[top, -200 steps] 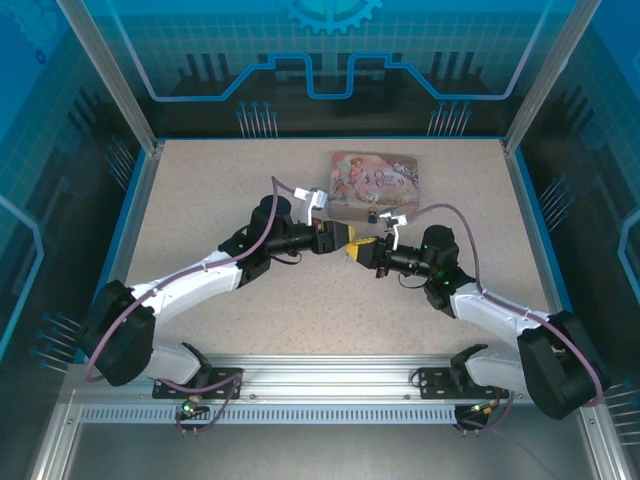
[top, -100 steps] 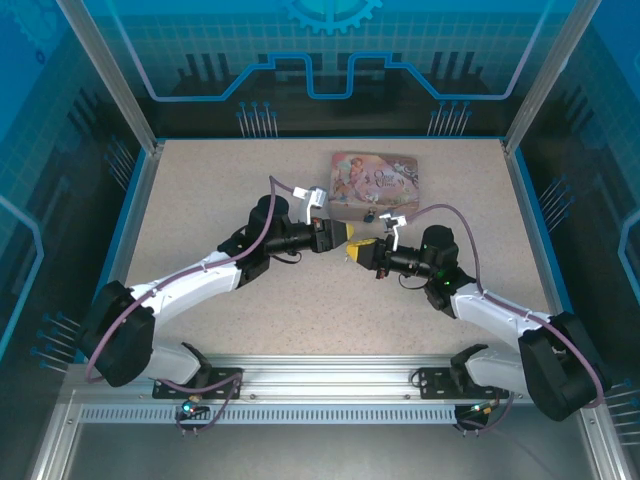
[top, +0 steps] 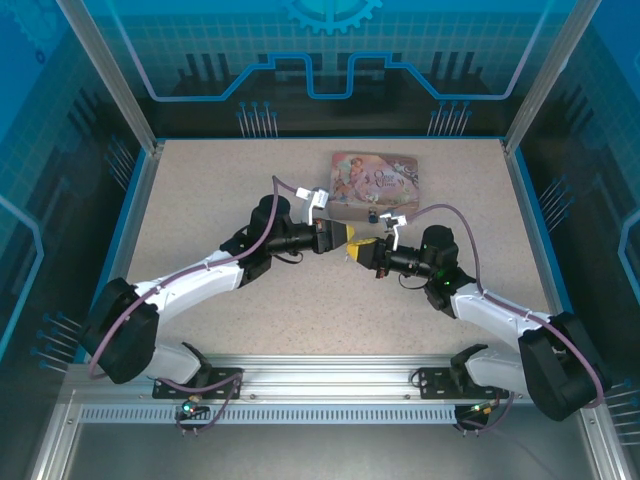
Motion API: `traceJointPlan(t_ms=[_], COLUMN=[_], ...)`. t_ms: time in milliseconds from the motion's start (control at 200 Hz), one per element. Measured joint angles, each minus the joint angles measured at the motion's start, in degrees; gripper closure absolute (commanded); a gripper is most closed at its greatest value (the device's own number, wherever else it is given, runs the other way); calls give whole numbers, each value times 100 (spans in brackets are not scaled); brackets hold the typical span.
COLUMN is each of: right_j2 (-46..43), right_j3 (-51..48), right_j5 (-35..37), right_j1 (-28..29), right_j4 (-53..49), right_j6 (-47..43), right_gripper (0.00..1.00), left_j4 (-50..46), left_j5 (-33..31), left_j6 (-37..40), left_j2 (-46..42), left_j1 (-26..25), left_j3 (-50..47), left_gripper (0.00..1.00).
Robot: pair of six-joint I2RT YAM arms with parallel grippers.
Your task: Unlock the padlock with the key
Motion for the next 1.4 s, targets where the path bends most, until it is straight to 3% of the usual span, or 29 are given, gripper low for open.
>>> traceJointPlan(t_ms=[135, 235, 455, 860, 1106, 1401], right_j2=[2, 0, -48, -46, 96, 142], right_j3=[0, 0, -4, -13, -13, -11], right_j5=[4, 0, -175, -433, -459, -461], right_j1=[0, -11, -173, -337, -334, -332], right_j4=[-9, -7, 11, 393, 455, 468], right_j6=[17, 24, 66, 238, 262, 280], right_gripper=[100, 98, 79, 71, 78, 100], left_j4=[68, 76, 76, 61, 61, 57], left_j5=[15, 15, 11, 13, 13, -24], left_j6=[22, 33, 46, 44, 44, 46], left_j2=[2, 2, 2, 2, 2, 2], left_j1=[0, 11, 11, 11, 11, 17], left_j3=[-26, -31, -31, -33, -33, -33], left_gripper=[100, 100, 100, 100, 100, 100])
